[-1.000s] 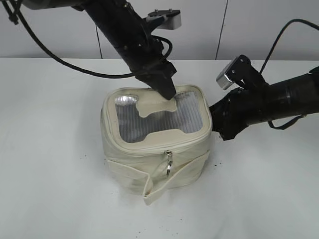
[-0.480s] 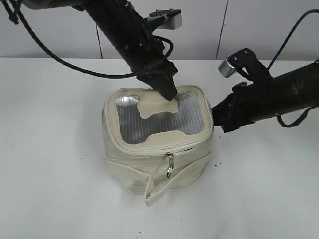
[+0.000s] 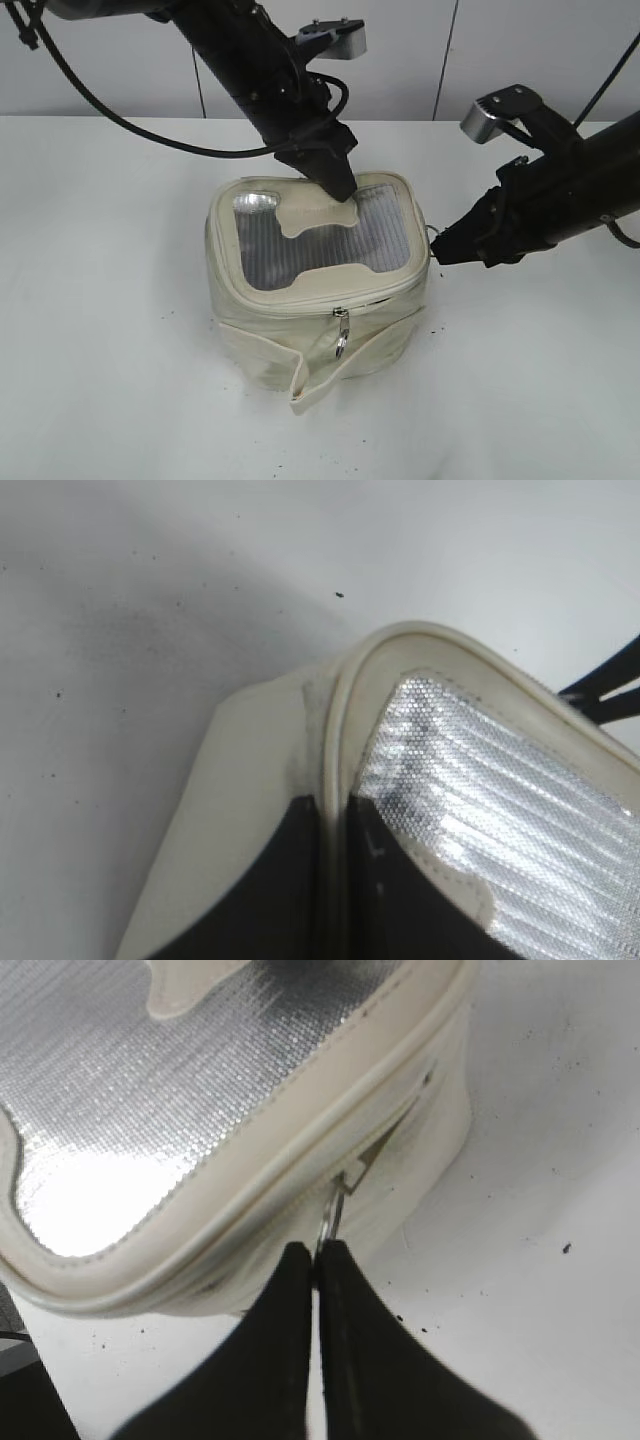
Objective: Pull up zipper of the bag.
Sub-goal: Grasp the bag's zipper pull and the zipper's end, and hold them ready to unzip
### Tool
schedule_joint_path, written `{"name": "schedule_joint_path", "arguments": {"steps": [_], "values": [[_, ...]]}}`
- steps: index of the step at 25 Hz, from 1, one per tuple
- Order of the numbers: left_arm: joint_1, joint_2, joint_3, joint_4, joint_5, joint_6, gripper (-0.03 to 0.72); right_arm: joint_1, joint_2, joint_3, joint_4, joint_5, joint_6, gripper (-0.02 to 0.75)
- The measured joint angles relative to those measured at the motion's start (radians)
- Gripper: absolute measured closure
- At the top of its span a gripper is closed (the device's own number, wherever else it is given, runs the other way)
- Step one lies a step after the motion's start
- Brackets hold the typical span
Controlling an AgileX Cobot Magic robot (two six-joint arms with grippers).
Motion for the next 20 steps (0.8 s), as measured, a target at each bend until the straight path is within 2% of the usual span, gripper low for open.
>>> {"name": "schedule_joint_path", "arguments": {"steps": [9, 20], "values": [[0.0, 0.0, 0.0, -0.003, 0.001, 0.0, 0.643, 0.0, -0.058, 0.028, -0.065, 0.047, 0.059, 0.753], [0.0, 0.0, 0.0, -0.003, 0.0, -0.015, 0.643, 0.005, -0.209, 0.097, -0.113, 0.199, 0.177, 0.753]]}}
